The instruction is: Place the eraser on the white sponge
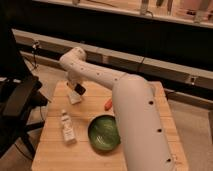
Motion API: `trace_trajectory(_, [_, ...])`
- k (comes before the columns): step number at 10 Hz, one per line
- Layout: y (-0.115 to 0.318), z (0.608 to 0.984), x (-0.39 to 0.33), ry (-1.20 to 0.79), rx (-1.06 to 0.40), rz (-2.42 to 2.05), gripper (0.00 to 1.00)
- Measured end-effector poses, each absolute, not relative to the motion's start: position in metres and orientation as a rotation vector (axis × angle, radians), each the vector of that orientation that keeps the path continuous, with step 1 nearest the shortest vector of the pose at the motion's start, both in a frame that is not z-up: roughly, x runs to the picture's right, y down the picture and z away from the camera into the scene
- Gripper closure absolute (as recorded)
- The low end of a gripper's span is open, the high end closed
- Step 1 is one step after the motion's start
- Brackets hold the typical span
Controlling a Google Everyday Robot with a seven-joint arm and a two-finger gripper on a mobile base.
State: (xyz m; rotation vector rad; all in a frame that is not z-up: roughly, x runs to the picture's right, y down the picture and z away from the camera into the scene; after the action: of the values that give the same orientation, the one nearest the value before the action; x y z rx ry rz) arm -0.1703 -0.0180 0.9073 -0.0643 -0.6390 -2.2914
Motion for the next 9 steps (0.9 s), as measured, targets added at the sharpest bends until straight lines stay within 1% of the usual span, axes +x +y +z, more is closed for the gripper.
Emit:
trace_trajectory(6, [0.011, 0.923, -0.189, -0.699, -0.05, -2.358, 0.82])
trace_trajectory(7, [0.014, 0.926, -0.19, -0.705, -0.053, -2.358, 0.79])
trace_trajectory(9, [0.022, 0.932, -0.19, -0.729, -0.061, -2.347, 0.57])
